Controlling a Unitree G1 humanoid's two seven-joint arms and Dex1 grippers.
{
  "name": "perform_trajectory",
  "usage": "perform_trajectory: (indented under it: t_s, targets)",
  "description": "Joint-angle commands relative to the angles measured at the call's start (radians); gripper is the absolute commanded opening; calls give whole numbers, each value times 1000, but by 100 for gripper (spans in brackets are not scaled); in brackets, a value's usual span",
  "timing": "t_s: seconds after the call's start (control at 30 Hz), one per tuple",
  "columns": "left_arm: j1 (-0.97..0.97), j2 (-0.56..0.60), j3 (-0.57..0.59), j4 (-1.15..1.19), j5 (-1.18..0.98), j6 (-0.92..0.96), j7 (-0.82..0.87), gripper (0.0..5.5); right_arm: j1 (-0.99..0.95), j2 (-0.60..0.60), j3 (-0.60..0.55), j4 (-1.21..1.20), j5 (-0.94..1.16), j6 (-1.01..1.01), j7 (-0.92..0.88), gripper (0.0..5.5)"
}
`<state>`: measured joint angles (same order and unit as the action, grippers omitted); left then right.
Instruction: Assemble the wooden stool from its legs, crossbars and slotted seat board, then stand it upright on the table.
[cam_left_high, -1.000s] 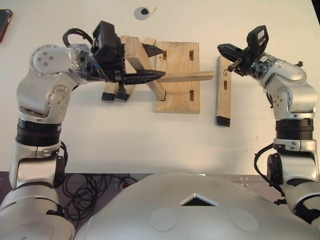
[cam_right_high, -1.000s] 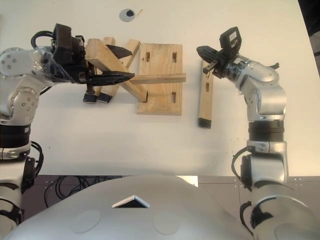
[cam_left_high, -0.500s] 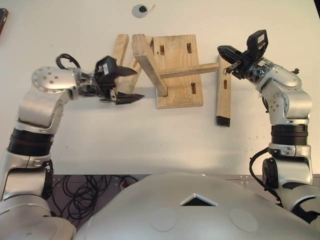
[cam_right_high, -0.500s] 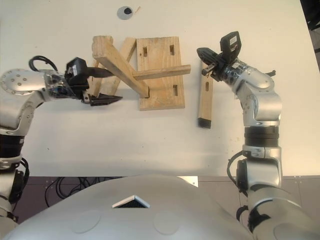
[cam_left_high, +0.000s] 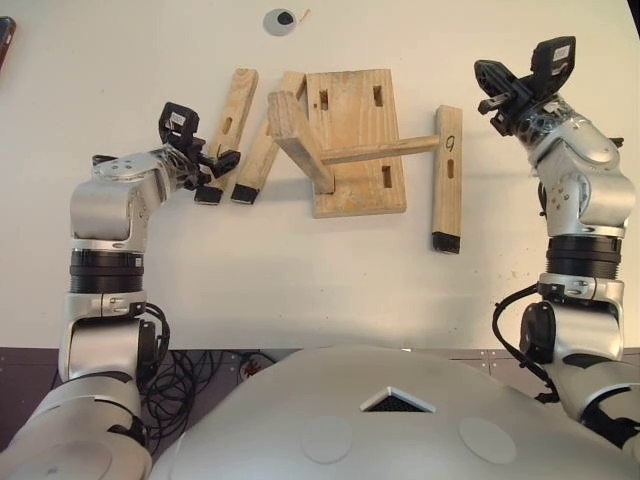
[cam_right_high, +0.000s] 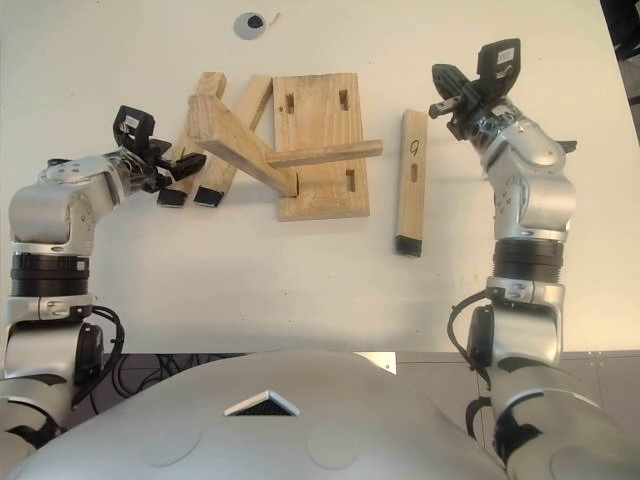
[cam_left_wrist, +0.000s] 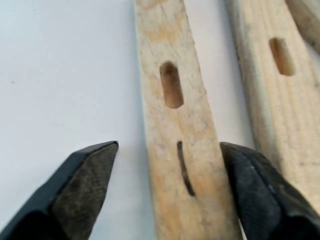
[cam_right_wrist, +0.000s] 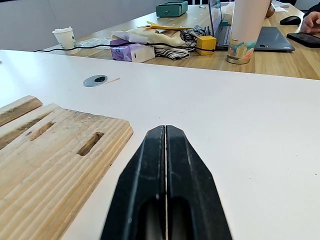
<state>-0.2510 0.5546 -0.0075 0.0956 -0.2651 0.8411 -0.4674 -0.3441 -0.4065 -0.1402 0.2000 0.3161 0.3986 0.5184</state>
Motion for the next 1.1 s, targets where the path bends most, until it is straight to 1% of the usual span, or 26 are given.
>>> perform_trajectory:
  t_s: [0.03,0.07,0.1,0.13,0.17,0.23,0.27,0.33,0.43,0.5,0.6,0.67,0.77,0.87,0.9,0.93,1.0,1.1]
  targets:
    - [52,-2,-22,22,22,48,2,302,-24,-7,-8,8,-11,-10,-9,0]
    - [56,-9,-17,25,24,42,6,285,-26,-6,-7,10,-14,-13,-12,0]
    - [54,-13,-6,32,29,5,10,282,-30,-5,-7,13,-18,-17,-14,0]
    - [50,-17,5,36,34,-25,15,265,-33,-5,-7,15,-21,-21,-15,0]
    - [37,-25,29,42,35,-76,25,258,-39,-3,-10,17,-22,-29,-19,0]
    - [-22,-34,80,56,41,-226,44,225,-71,6,-24,30,-11,-30,-31,0]
    - [-62,-36,98,65,47,-316,48,217,-95,15,-34,39,-2,-38,-39,0]
    - [-158,-33,107,67,52,-487,9,196,-163,24,-73,61,83,19,2,0]
    - [-344,-49,101,57,-25,-588,-136,196,-357,20,-197,118,343,203,105,47]
    - [-437,-42,71,72,-39,-599,-220,196,-474,6,-222,149,451,285,184,84]
    - [-508,-54,61,53,-74,-587,-278,196,-588,2,-243,208,502,309,214,134]
    - [-535,-85,63,5,-156,-531,-330,196,-618,2,-244,209,547,342,267,164]
    - [-551,-107,60,-39,-241,-467,-383,191,-628,-1,-257,194,648,455,345,215]
    - [-576,-130,94,-102,-402,-334,-417,150,-633,-17,-259,210,709,538,424,255]
    - [-583,-136,111,-117,-459,-288,-422,121,-643,-21,-268,228,725,555,446,284]
    - [-587,-139,123,-124,-497,-257,-422,113,-650,-24,-275,242,739,568,460,294]
    - [-580,-121,108,-119,-472,-248,-411,75,-647,-41,-264,239,718,551,488,334]
    - [-513,-5,37,-122,-297,-319,-426,36,-604,-105,-291,213,688,526,478,369]
